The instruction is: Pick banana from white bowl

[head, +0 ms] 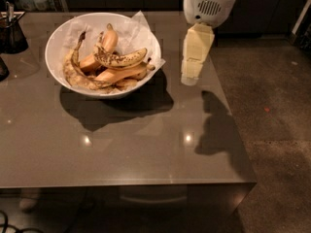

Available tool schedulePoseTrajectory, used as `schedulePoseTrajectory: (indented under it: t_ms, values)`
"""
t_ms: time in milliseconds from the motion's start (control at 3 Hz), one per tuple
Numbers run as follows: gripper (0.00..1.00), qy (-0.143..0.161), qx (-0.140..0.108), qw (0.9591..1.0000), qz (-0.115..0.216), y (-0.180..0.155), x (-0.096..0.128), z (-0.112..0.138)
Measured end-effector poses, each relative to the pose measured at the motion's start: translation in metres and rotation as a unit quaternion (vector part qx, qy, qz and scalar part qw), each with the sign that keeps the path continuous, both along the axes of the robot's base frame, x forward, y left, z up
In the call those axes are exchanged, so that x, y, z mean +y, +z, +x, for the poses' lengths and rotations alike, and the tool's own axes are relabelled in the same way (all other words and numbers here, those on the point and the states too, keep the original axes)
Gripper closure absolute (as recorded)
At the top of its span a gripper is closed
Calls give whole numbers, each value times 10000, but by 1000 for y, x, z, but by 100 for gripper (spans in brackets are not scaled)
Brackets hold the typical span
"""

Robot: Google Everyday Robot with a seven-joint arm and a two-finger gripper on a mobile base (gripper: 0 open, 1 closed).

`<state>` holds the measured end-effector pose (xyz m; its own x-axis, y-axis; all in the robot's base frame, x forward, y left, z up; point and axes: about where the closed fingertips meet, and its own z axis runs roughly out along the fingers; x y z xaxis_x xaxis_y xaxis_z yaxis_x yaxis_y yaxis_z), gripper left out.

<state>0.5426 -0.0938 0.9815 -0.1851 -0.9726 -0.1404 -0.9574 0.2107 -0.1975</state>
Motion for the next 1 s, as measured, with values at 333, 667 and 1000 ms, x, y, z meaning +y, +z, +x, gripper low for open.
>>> schedulePoseTrajectory:
  t_ms: [333,667,1000]
  values:
    - [0,14,-139,9999,87,2,6,7]
    - [0,144,-246,9995,160,2,26,20]
    - [0,385,-210,9990,85,2,56,37]
